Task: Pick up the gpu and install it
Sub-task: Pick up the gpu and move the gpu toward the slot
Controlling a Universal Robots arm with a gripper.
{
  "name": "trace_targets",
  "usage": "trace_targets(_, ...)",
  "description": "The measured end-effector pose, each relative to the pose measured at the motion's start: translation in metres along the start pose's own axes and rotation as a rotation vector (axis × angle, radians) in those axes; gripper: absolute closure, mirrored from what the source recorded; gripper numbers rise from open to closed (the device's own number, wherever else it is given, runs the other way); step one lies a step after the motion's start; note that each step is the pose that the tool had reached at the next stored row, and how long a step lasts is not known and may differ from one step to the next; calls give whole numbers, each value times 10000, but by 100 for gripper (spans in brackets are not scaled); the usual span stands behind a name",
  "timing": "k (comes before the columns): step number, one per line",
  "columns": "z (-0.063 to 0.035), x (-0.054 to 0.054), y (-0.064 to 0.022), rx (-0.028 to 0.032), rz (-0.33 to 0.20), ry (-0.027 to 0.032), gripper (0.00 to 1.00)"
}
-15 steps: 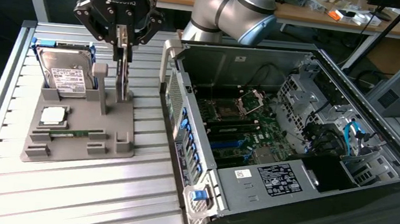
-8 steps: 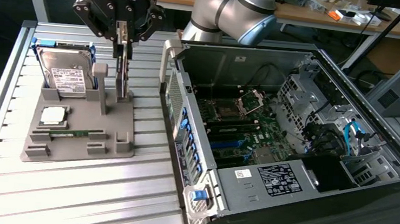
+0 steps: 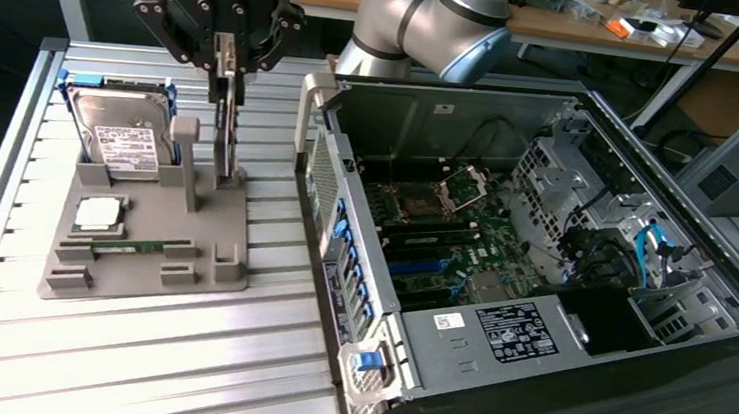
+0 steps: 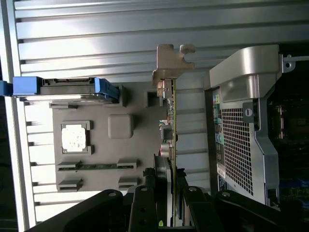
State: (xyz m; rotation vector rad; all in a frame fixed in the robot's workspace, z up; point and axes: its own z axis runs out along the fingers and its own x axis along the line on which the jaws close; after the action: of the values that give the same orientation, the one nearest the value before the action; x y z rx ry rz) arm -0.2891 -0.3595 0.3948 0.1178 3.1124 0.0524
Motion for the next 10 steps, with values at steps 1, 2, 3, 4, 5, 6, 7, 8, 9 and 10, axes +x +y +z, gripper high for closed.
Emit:
trace_targets(1,-10,0,0,0,0,0,73)
trace_targets(2,-18,0,0,0,0,1,73)
trace_targets(3,-25,-1,1,-1,0,0,73)
trace_targets(4,-36,-1,1,0,0,0,73)
trace_targets(5,-45,-1,2,0,0,1,73)
trace_targets(6,-55,-1,2,-1,0,1,73)
trace_targets(7,-62,-2,2,-1,0,1,73)
trace_targets(8,-72,-2,2,-1,0,1,73)
trace_targets(9,-82,-2,3,-1,0,1,73)
trace_targets(10,-90,-2,3,-1,0,0,73)
